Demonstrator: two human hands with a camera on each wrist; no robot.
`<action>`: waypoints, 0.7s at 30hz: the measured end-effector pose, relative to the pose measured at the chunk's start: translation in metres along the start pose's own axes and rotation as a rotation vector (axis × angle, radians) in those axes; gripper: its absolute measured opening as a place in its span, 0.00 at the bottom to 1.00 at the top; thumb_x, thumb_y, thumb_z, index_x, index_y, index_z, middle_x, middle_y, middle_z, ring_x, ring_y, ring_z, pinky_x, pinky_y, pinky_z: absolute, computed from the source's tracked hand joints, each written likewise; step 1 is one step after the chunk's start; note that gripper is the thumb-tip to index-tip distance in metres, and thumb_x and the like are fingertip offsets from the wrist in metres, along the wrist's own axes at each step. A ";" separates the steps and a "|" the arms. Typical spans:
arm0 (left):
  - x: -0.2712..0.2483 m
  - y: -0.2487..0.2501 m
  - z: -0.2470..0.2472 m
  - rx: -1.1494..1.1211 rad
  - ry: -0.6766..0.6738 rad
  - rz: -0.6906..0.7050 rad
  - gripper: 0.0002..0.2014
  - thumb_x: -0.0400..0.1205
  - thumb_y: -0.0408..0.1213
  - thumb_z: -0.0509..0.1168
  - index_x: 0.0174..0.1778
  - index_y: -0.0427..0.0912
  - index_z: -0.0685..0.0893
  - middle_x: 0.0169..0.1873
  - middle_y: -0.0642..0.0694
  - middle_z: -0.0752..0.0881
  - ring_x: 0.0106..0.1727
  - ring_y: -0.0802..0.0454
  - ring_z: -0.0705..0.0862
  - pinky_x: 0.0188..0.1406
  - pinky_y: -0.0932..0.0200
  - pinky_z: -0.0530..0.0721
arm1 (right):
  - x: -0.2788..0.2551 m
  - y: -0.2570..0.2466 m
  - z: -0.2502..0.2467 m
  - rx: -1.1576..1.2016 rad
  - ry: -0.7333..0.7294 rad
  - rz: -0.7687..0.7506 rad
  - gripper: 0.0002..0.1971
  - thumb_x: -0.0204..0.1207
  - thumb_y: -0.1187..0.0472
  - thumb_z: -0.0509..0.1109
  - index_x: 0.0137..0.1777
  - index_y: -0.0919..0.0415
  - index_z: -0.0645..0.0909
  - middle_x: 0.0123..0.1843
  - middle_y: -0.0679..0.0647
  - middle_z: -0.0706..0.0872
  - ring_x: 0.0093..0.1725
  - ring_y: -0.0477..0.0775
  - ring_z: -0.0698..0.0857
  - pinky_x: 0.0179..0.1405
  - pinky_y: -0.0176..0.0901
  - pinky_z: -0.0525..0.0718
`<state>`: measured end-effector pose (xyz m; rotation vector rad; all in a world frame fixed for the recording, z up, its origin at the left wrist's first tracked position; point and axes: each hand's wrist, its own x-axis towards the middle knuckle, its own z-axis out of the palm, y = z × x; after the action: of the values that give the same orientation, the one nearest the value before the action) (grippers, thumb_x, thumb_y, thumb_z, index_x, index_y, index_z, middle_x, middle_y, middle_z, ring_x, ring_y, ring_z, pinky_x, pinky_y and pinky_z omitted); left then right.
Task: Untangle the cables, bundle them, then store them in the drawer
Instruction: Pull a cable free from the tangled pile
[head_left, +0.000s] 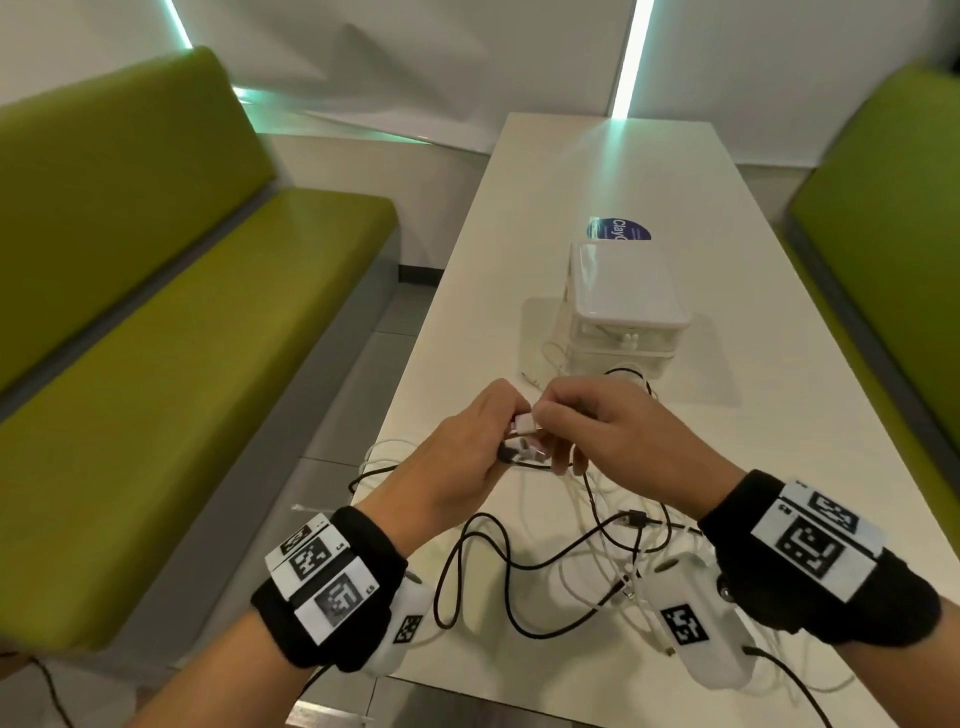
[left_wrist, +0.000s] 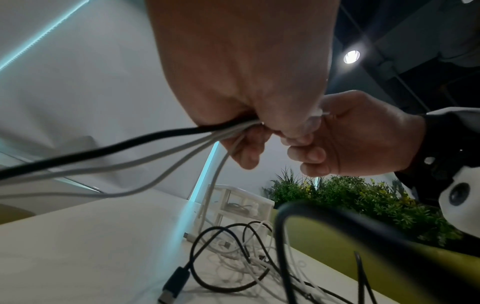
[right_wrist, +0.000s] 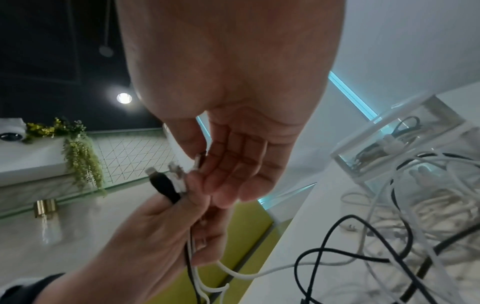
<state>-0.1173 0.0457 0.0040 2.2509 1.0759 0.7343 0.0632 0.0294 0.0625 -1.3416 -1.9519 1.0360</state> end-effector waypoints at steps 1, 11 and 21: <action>-0.001 0.001 0.000 0.009 -0.024 -0.010 0.16 0.82 0.30 0.61 0.47 0.58 0.65 0.42 0.53 0.78 0.39 0.49 0.78 0.38 0.45 0.81 | -0.001 0.001 0.001 0.024 -0.013 -0.010 0.13 0.82 0.60 0.64 0.37 0.60 0.83 0.33 0.54 0.88 0.34 0.56 0.88 0.38 0.54 0.85; 0.006 0.002 -0.015 0.011 0.128 -0.121 0.14 0.80 0.24 0.64 0.56 0.44 0.88 0.50 0.50 0.91 0.52 0.52 0.89 0.55 0.50 0.86 | -0.025 0.025 0.020 -0.442 -0.300 0.147 0.09 0.80 0.46 0.65 0.54 0.48 0.79 0.47 0.45 0.86 0.43 0.46 0.84 0.45 0.45 0.83; 0.002 0.003 -0.016 -0.031 0.123 -0.216 0.15 0.82 0.27 0.61 0.52 0.48 0.90 0.50 0.53 0.91 0.52 0.57 0.88 0.55 0.53 0.85 | -0.042 0.060 0.063 -0.805 -0.557 0.097 0.17 0.80 0.54 0.68 0.65 0.54 0.71 0.60 0.55 0.77 0.54 0.60 0.82 0.46 0.49 0.77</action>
<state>-0.1250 0.0487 0.0177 2.0447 1.3315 0.7996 0.0591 -0.0158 -0.0231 -1.6760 -2.9497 0.7212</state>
